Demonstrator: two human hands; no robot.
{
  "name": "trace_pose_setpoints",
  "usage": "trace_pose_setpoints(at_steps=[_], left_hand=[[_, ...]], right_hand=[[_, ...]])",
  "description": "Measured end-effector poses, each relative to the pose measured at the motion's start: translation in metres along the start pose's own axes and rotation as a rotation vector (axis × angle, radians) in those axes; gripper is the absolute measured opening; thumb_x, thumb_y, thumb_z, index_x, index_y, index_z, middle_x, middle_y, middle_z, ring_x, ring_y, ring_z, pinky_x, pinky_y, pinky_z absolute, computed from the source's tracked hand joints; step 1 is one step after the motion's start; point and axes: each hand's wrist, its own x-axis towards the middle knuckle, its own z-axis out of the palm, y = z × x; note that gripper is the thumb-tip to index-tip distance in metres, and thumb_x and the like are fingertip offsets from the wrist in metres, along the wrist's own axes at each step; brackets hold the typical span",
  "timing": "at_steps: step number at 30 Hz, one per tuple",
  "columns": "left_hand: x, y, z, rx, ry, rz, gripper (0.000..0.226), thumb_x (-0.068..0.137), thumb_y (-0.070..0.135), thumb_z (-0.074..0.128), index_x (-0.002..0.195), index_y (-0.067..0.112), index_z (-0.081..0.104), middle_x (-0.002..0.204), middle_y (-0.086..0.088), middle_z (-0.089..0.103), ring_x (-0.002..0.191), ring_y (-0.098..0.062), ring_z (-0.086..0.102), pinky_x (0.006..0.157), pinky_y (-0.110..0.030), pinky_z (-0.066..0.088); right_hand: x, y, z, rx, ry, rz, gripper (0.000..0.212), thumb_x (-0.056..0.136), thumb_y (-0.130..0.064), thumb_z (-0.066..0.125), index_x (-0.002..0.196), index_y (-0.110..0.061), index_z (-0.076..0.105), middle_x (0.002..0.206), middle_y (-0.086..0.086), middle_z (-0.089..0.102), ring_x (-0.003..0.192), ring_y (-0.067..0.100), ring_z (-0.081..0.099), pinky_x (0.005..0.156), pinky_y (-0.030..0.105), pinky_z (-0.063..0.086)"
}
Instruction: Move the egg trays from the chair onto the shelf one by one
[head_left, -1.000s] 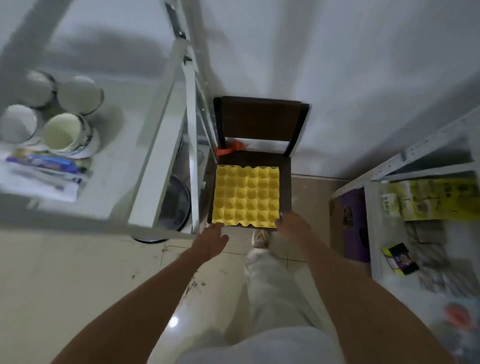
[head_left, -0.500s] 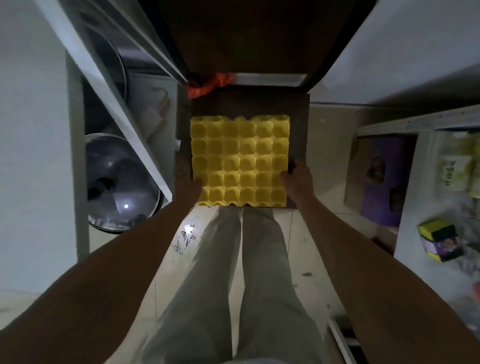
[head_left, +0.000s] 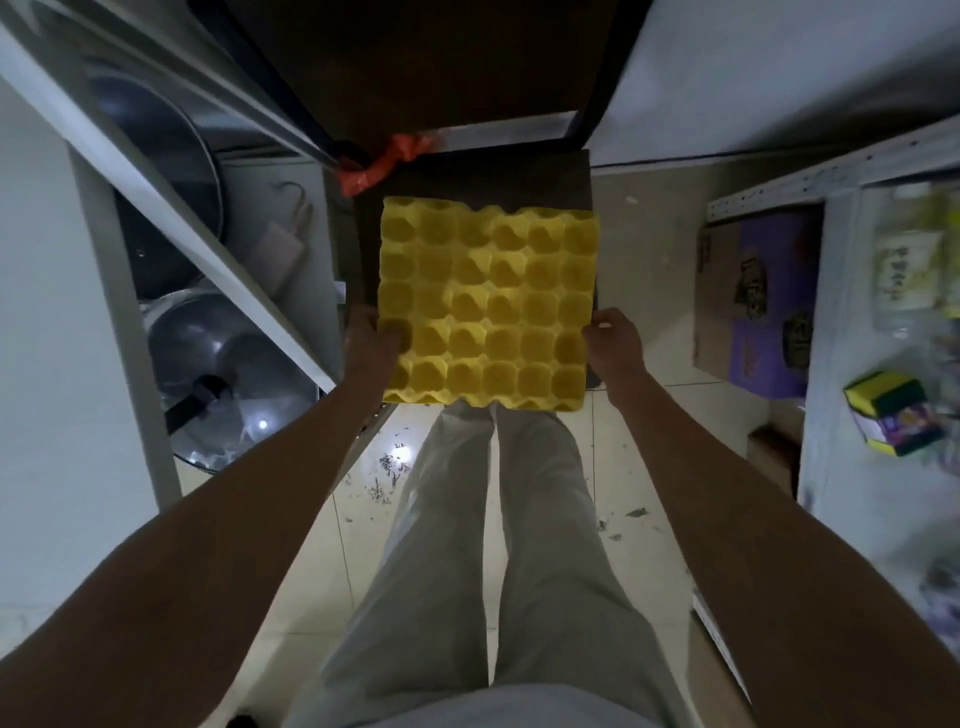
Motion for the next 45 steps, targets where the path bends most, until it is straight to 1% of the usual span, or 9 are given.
trace_pose_setpoints(at_steps=[3,6,11,15,29,34,37,41,45], left_hand=[[-0.027,0.029,0.005,0.033,0.042,0.101,0.026,0.082,0.014,0.059,0.108,0.013,0.056,0.094,-0.008,0.067,0.087,-0.027,0.066,0.078,-0.043,0.058],[-0.061,0.059,0.024,0.026,-0.022,0.282,0.022,0.086,0.012,0.057,0.108,0.016,0.054,0.086,0.004,0.059,0.077,-0.011,0.057,0.07,-0.03,0.046],[-0.142,0.078,0.057,0.132,-0.201,0.512,0.023,0.091,0.016,0.06,0.113,0.012,0.057,0.106,-0.01,0.063,0.095,-0.023,0.06,0.082,-0.04,0.05],[-0.215,0.063,0.081,0.234,-0.29,0.595,0.021,0.092,0.014,0.061,0.112,0.009,0.057,0.108,-0.015,0.064,0.099,-0.031,0.063,0.085,-0.049,0.053],[-0.487,-0.044,0.149,0.593,-0.501,0.854,0.013,0.09,0.0,0.066,0.096,0.01,0.061,0.085,-0.009,0.064,0.085,-0.029,0.062,0.07,-0.035,0.048],[-0.579,-0.091,0.179,0.653,-0.582,0.872,0.017,0.085,0.005,0.069,0.098,0.016,0.069,0.095,-0.017,0.074,0.094,-0.036,0.07,0.089,-0.053,0.056],[-0.627,-0.103,0.204,0.672,-0.613,0.851,0.019,0.085,0.004,0.065,0.096,0.02,0.07,0.098,-0.015,0.075,0.095,-0.035,0.071,0.092,-0.054,0.057],[-0.675,-0.093,0.241,0.675,-0.667,0.834,0.02,0.086,0.008,0.065,0.103,0.017,0.07,0.102,-0.011,0.074,0.095,-0.033,0.07,0.094,-0.055,0.057],[-0.714,-0.044,0.282,0.748,-0.712,1.072,0.019,0.089,0.033,0.059,0.104,0.023,0.064,0.1,0.0,0.07,0.094,-0.023,0.067,0.085,-0.045,0.056]], right_hand=[[-0.038,0.02,-0.029,0.294,0.033,0.047,0.021,0.094,-0.007,0.056,0.114,-0.002,0.06,0.111,0.023,0.069,0.087,0.029,0.066,0.081,0.05,0.058],[-0.09,0.052,-0.063,0.513,0.122,0.085,0.017,0.098,-0.012,0.053,0.115,-0.014,0.054,0.11,0.014,0.064,0.079,0.017,0.062,0.068,0.034,0.054],[-0.194,0.137,-0.093,0.792,0.303,0.149,0.03,0.098,-0.01,0.058,0.127,-0.007,0.052,0.118,0.022,0.066,0.107,0.038,0.068,0.093,0.059,0.056],[-0.265,0.206,-0.104,0.962,0.367,0.2,0.028,0.097,-0.016,0.06,0.125,-0.016,0.054,0.115,0.014,0.07,0.102,0.033,0.071,0.091,0.057,0.058],[-0.52,0.425,-0.081,0.987,0.826,0.275,0.044,0.089,-0.01,0.059,0.101,-0.049,0.044,0.08,-0.007,0.071,0.069,0.009,0.068,0.052,0.027,0.052],[-0.604,0.504,-0.076,0.969,0.94,0.249,0.046,0.086,-0.004,0.062,0.113,-0.035,0.041,0.084,-0.007,0.069,0.076,0.007,0.066,0.069,0.041,0.056],[-0.634,0.538,-0.095,0.945,0.977,0.24,0.055,0.086,0.001,0.062,0.127,-0.029,0.041,0.089,-0.012,0.068,0.081,0.005,0.065,0.069,0.032,0.051],[-0.644,0.564,-0.142,0.927,1.032,0.332,0.045,0.088,-0.004,0.063,0.124,-0.021,0.041,0.092,0.002,0.065,0.087,0.036,0.066,0.074,0.042,0.051],[-0.628,0.574,-0.212,0.9,1.069,0.313,0.052,0.085,-0.002,0.062,0.127,-0.027,0.042,0.09,0.004,0.063,0.082,0.032,0.061,0.07,0.041,0.05]])
